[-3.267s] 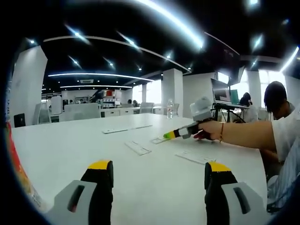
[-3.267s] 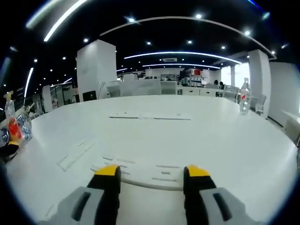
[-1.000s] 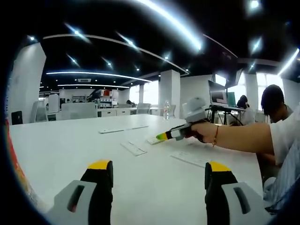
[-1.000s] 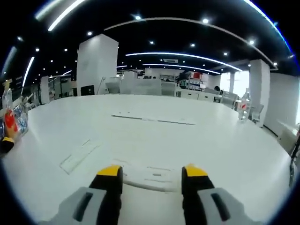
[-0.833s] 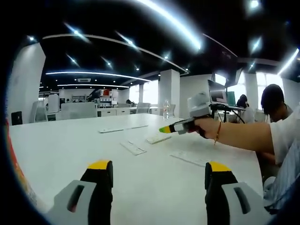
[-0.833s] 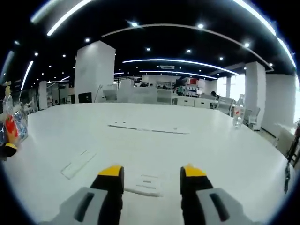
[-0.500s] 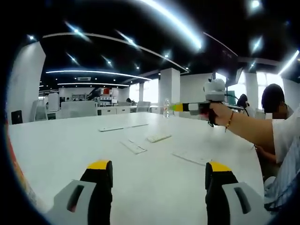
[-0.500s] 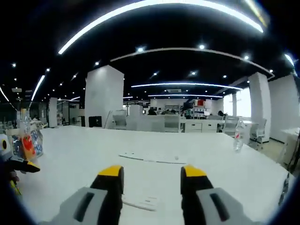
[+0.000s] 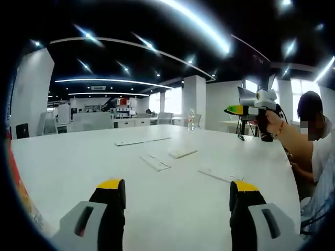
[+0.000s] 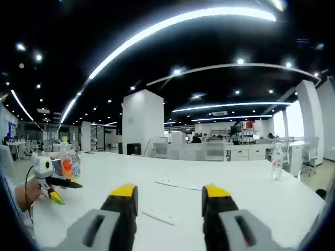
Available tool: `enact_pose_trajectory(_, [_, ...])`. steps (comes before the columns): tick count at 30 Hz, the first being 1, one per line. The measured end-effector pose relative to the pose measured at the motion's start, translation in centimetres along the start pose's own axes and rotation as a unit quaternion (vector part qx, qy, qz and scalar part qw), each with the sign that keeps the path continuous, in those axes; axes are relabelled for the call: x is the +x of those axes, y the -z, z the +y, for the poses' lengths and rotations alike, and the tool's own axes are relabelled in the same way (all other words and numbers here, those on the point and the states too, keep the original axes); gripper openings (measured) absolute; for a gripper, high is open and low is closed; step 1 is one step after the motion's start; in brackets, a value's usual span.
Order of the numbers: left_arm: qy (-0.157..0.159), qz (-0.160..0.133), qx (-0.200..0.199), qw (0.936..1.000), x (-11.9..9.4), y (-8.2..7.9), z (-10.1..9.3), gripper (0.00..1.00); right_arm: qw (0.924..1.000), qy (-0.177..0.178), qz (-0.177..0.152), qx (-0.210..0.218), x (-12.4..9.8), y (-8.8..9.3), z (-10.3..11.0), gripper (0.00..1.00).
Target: Locate the socket holder cover, grip the socket holder cover, clip it into the socket holder slot.
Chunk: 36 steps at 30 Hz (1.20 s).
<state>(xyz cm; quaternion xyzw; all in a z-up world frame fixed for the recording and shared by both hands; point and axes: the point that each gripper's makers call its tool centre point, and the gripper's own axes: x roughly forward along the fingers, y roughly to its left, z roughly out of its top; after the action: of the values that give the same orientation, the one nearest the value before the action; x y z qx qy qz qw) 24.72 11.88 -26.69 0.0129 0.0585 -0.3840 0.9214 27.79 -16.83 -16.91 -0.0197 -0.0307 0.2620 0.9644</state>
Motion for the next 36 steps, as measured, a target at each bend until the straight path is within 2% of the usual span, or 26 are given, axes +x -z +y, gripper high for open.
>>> enact_pose_trajectory(1, [-0.001,-0.001,0.000,1.0000,0.0,0.0,0.1,0.82,0.9999,-0.012,-0.003,-0.002,-0.2,0.0,0.2,0.50])
enact_pose_trajectory(4, [-0.006,-0.004,-0.002,1.0000,0.0,-0.1,0.4,0.82,0.9956,-0.092,-0.021,-0.005,-1.3,0.3,2.0,0.50])
enact_pose_trajectory(6, [-0.006,-0.007,-0.005,0.9999,0.0,-0.2,0.4,0.82,0.9902,-0.138,-0.016,-0.016,-1.9,1.3,3.2,0.52])
enact_pose_trajectory(7, [-0.006,-0.008,-0.006,0.9999,0.0,-0.2,0.5,0.82,0.9891,-0.146,-0.015,-0.018,-2.0,1.5,3.4,0.52])
enact_pose_trajectory(10, [-0.007,-0.006,-0.008,0.9999,0.1,-0.1,0.6,0.82,0.9777,-0.209,-0.005,-0.015,-2.7,3.5,5.1,0.53])
enact_pose_trajectory(12, [-0.007,-0.006,-0.009,0.9999,0.1,0.0,0.6,0.82,0.9741,-0.226,-0.007,-0.004,-2.8,4.5,5.6,0.54])
enact_pose_trajectory(16, [-0.011,-0.006,-0.012,0.9999,0.2,0.1,0.8,0.83,0.9705,-0.241,0.004,0.006,-2.9,6.0,5.7,0.54])
enact_pose_trajectory(21, [-0.011,-0.007,-0.011,0.9998,0.2,0.1,0.9,0.84,0.9717,-0.236,0.012,0.009,-2.6,6.4,5.5,0.53])
enact_pose_trajectory(26, [-0.013,-0.014,-0.010,0.9998,0.1,-0.2,1.0,0.85,0.9763,-0.209,0.054,-0.009,-1.7,8.5,5.2,0.53])
enact_pose_trajectory(36, [-0.026,-0.006,-0.016,0.9995,0.2,0.2,1.3,0.89,0.9790,-0.191,0.067,-0.019,-1.7,9.3,5.0,0.52])
